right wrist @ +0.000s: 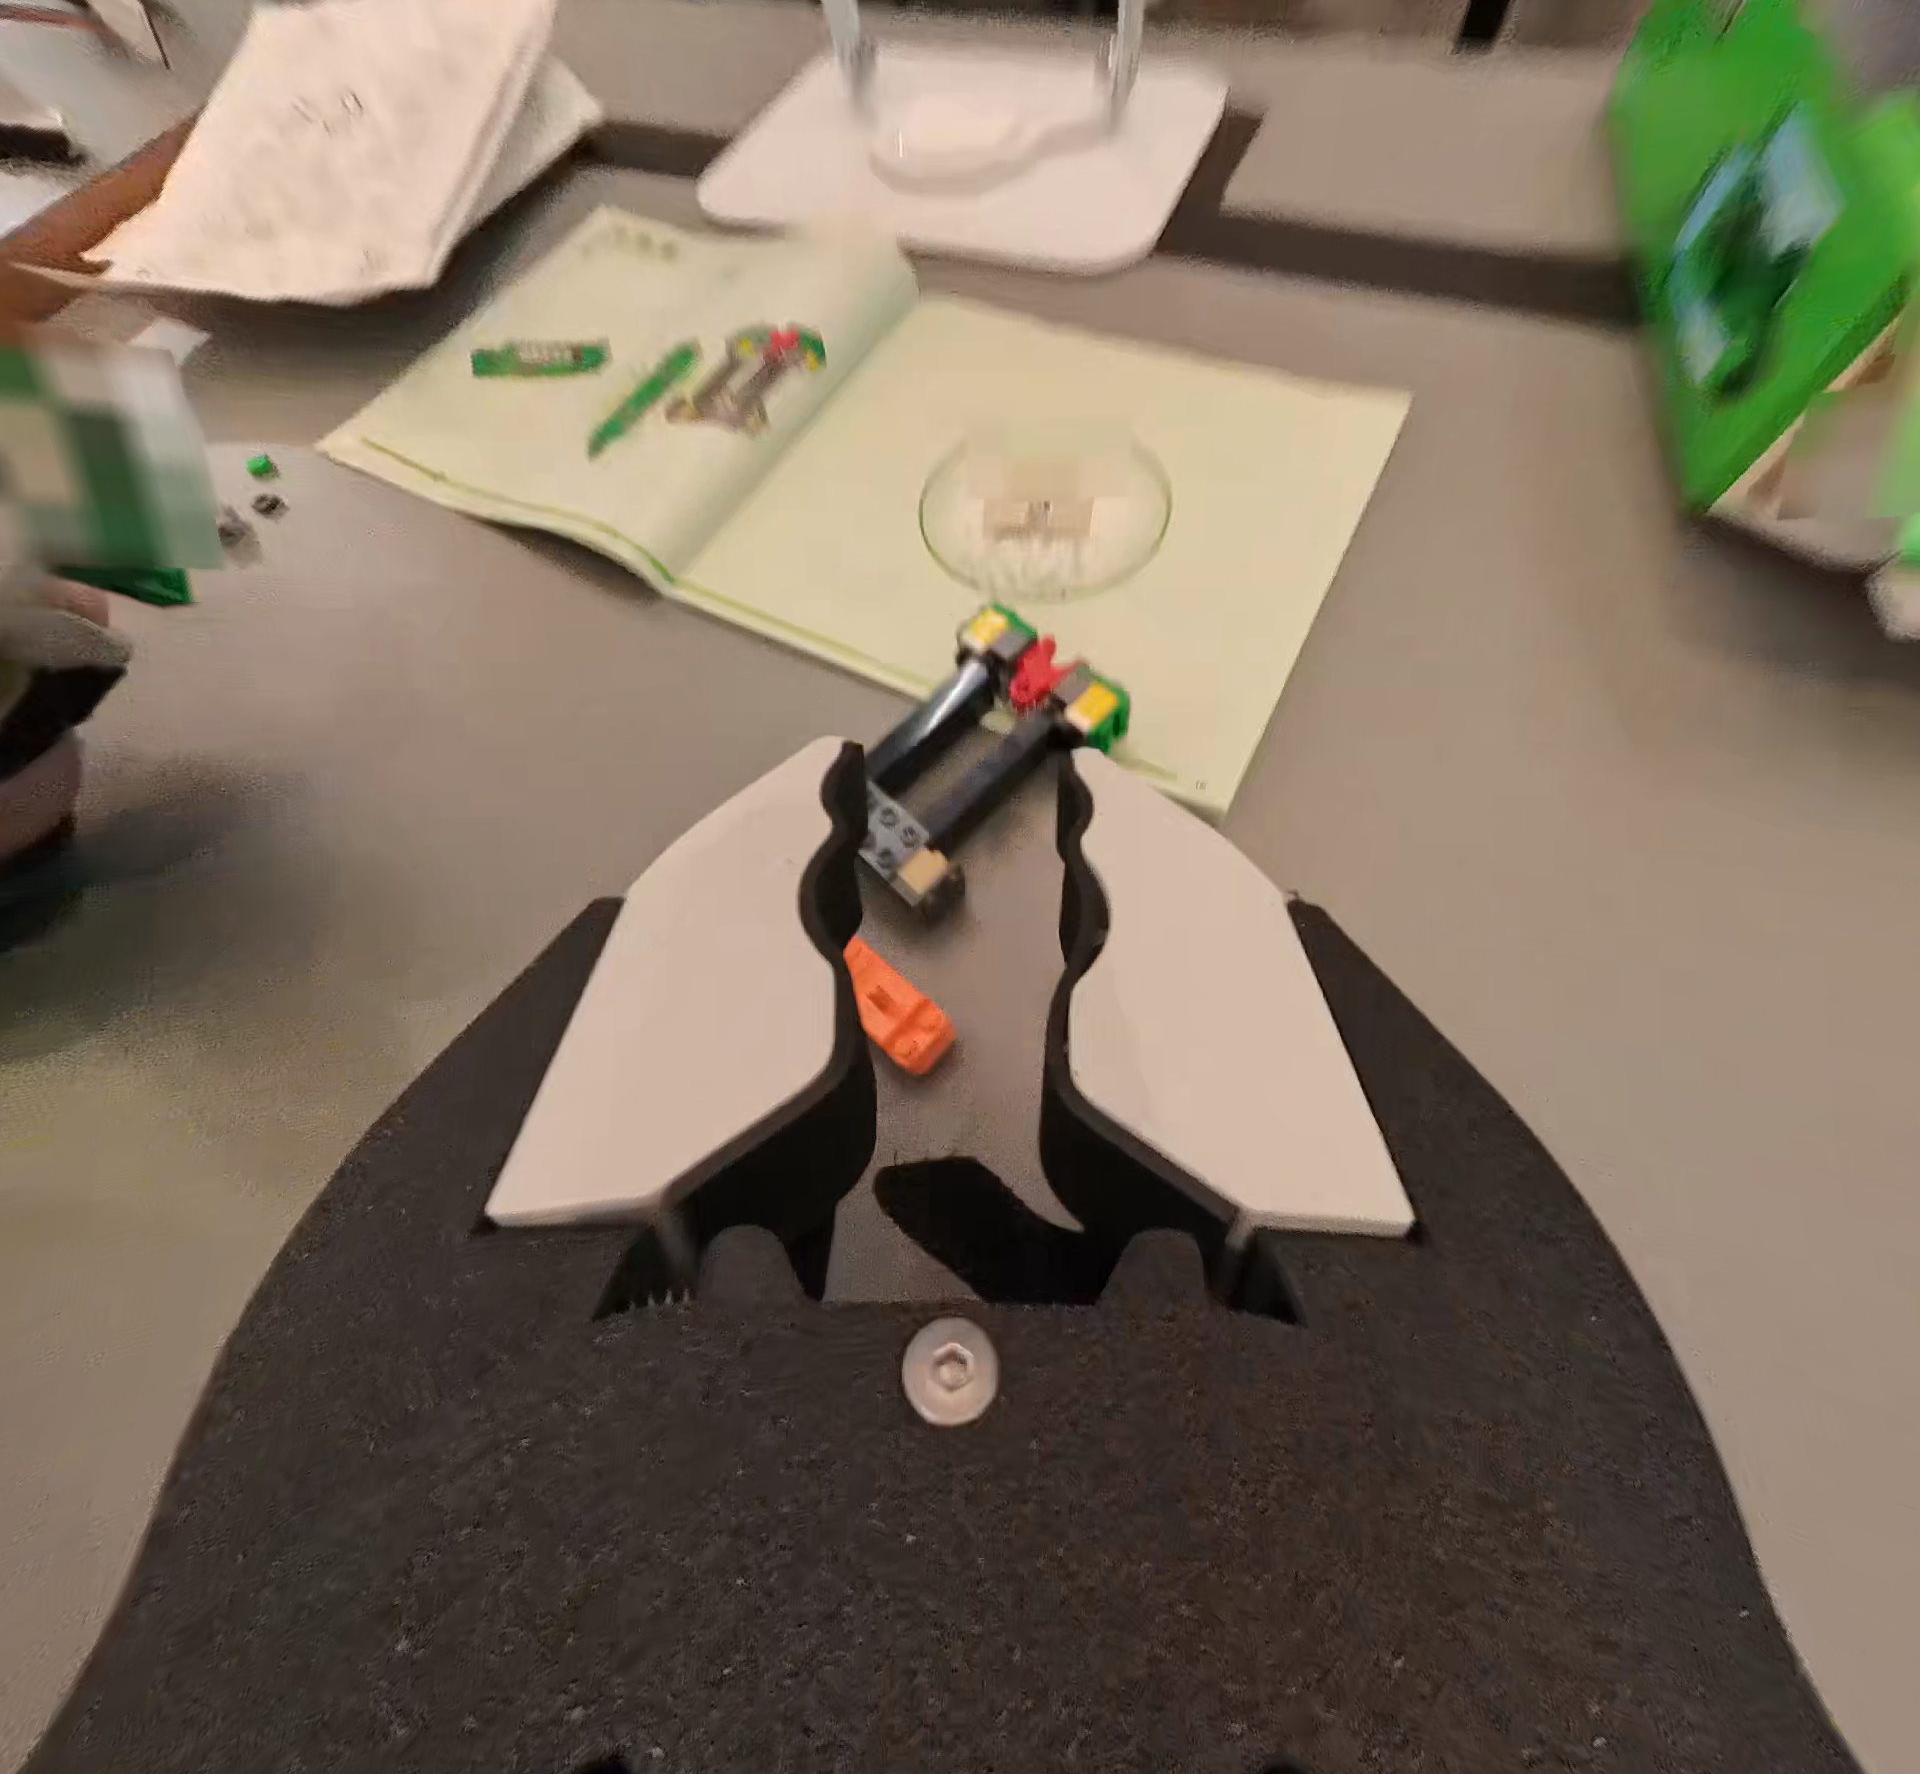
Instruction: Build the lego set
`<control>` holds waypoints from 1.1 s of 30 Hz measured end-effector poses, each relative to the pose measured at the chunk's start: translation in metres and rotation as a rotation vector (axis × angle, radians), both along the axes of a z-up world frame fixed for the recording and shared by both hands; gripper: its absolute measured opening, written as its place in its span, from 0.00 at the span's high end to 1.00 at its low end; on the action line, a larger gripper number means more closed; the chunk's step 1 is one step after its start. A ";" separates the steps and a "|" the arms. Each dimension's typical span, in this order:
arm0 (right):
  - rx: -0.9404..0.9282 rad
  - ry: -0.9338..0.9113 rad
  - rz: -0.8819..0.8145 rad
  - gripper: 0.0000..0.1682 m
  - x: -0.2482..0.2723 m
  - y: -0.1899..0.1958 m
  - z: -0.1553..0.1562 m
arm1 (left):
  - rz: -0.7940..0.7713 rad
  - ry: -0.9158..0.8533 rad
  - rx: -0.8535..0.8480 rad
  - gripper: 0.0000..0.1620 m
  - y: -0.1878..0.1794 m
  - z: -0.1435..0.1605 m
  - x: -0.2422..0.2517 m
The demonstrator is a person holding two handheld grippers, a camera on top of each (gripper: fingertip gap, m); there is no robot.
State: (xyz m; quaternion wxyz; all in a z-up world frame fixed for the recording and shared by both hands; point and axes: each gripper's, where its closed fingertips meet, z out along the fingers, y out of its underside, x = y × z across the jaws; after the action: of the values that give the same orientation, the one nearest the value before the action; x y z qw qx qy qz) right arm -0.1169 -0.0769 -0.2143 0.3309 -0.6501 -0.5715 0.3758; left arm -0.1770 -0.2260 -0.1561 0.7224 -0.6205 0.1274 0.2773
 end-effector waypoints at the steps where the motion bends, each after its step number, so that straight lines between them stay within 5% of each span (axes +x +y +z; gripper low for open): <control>1: -0.075 -0.052 0.018 0.82 -0.002 0.003 -0.012 | -0.005 -0.039 0.007 0.77 -0.001 0.000 -0.004; 7: -0.331 -0.253 0.013 0.82 -0.017 0.015 -0.044 | 0.001 -0.114 0.018 0.76 -0.004 -0.002 -0.018; 14: -0.238 -0.324 0.003 0.82 -0.032 0.037 -0.036 | -0.007 -0.129 0.020 0.76 -0.003 -0.002 -0.019; 20: 0.066 -0.214 0.568 0.54 -0.039 0.013 -0.027 | -0.043 -0.189 0.030 0.76 -0.004 -0.002 -0.022; 24: 0.131 -0.276 0.703 0.37 -0.027 -0.005 -0.050 | -0.075 -0.218 0.045 0.76 -0.004 0.000 -0.022; 33: 0.259 -0.268 0.783 0.36 -0.042 -0.008 -0.069 | -0.111 -0.313 0.046 0.76 -0.003 -0.005 -0.027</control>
State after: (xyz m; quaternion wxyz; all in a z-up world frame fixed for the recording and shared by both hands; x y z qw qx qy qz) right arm -0.1591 -0.0854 -0.2836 0.1654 -0.3805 -0.8552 0.3106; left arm -0.2043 -0.2288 -0.1607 0.7616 -0.6315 0.0412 0.1397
